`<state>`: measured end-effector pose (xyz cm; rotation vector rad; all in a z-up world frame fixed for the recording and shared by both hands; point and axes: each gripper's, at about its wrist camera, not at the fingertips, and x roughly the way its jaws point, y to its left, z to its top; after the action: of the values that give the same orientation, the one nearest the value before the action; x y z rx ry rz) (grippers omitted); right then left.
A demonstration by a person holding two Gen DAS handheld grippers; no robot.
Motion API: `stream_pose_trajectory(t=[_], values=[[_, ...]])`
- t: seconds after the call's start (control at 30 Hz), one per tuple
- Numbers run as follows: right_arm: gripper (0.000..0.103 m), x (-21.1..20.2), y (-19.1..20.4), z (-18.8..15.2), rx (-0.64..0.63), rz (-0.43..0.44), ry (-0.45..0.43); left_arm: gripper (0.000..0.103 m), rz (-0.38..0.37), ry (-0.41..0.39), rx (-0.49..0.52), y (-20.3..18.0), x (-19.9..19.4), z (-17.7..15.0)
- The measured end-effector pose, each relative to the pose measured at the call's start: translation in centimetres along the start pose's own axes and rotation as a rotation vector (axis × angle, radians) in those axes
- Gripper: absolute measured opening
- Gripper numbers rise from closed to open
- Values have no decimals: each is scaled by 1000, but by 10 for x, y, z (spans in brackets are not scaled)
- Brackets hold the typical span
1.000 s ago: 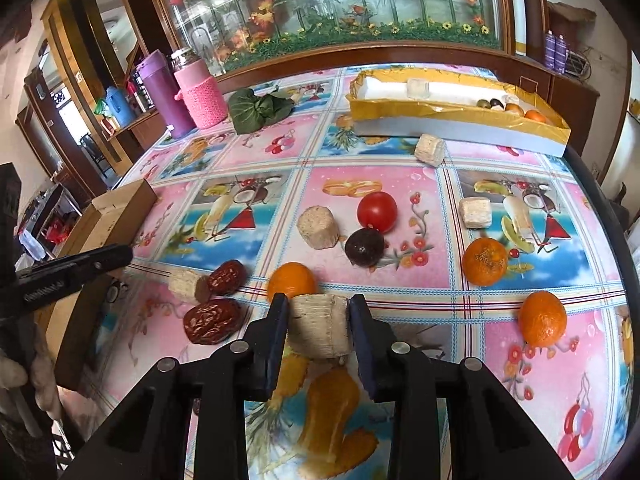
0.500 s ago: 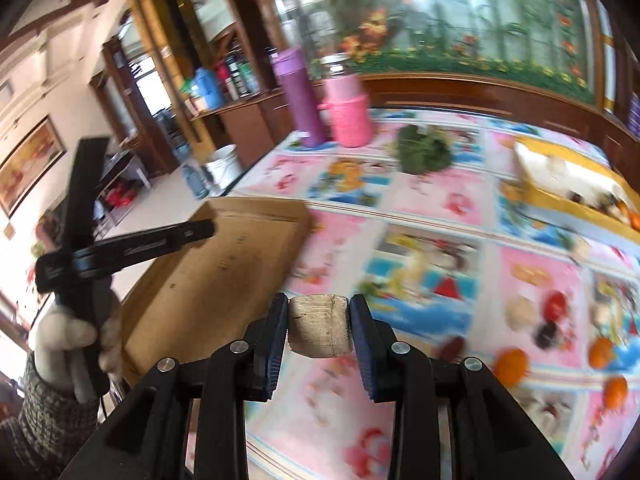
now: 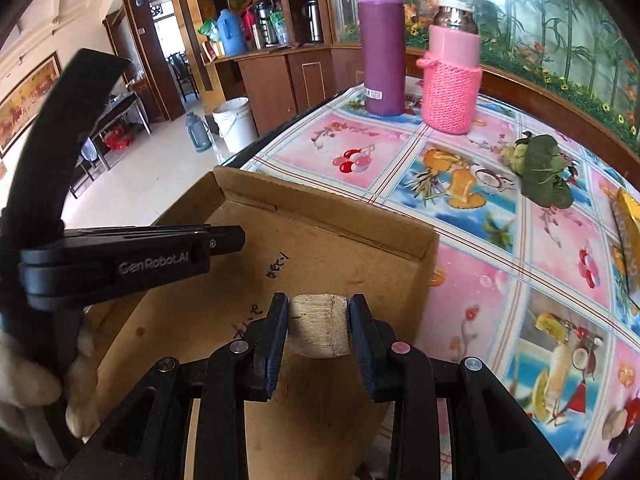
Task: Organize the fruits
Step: 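Carry the cake into the cardboard box and open the right tool while the left tool drops the bun there, then grasp a dark red date with the left tool while the right tool grasps an orange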
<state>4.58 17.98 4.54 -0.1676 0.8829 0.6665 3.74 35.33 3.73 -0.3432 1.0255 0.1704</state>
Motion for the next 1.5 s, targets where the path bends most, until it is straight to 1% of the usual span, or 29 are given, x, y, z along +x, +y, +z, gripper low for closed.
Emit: stream_pose_trajectory(t=[0.07, 0.1, 0.13, 0.17, 0.2, 0.27, 0.3, 0.4, 0.43, 0.5, 0.6, 0.63, 0.73, 0.83, 0.93, 1.03, 1.13, 1.2, 1.27, 1.4, 1.5], values=[[35, 5, 0, 2, 2, 6, 10, 27, -3, 7, -10, 0, 3, 0], [36, 6, 1, 3, 4, 8, 11, 28, -9, 12, -17, 1, 4, 0], [37, 7, 1, 3, 7, 7, 9, 32, -19, 13, -27, 2, 4, 0], [42, 6, 0, 4, 10, 5, 7, 35, -26, 13, -36, 3, 3, 0], [49, 4, -1, 4, 15, 5, 2, 40, -31, 9, -46, 4, 1, -1], [57, -5, -4, 4, 25, 8, -21, 42, -32, -3, -57, 4, -5, 0], [57, -12, -6, 4, 29, 8, -36, 42, -30, -8, -62, 4, -9, -1], [58, -38, -15, 2, 51, 16, -76, 45, -37, -41, -73, 2, -31, -6], [59, -50, -20, -1, 65, 17, -93, 50, -42, -61, -72, -1, -40, -10], [69, -73, -33, -9, 101, 24, -129, 56, -62, -95, -70, -10, -58, -18], [71, -111, -59, -29, 168, 18, -183, 59, -133, -126, -42, -33, -82, -35], [71, -122, -68, -35, 188, 12, -195, 62, -159, -133, -27, -44, -88, -42], [71, -154, -101, -61, 273, -18, -229, 64, -212, -138, 30, -80, -98, -63], [72, -184, -137, -92, 357, -64, -252, 64, -265, -115, 87, -117, -97, -86], [73, -211, -172, -128, 441, -137, -266, 64, -308, -62, 145, -149, -84, -108], [73, -232, -205, -163, 510, -207, -254, 64, -314, -1, 206, -176, -66, -128], [73, -247, -233, -196, 558, -296, -230, 64, -330, 33, 270, -198, -57, -146], [73, -253, -253, -216, 597, -338, -211, 64, -346, 49, 313, -212, -53, -158], [73, -258, -270, -235, 640, -357, -196, 64, -362, 66, 357, -224, -50, -168], [72, -262, -284, -261, 687, -346, -182, 64, -374, 100, 429, -245, -43, -187], [72, -257, -287, -266, 688, -354, -173, 64, -363, 106, 475, -256, -42, -200]])
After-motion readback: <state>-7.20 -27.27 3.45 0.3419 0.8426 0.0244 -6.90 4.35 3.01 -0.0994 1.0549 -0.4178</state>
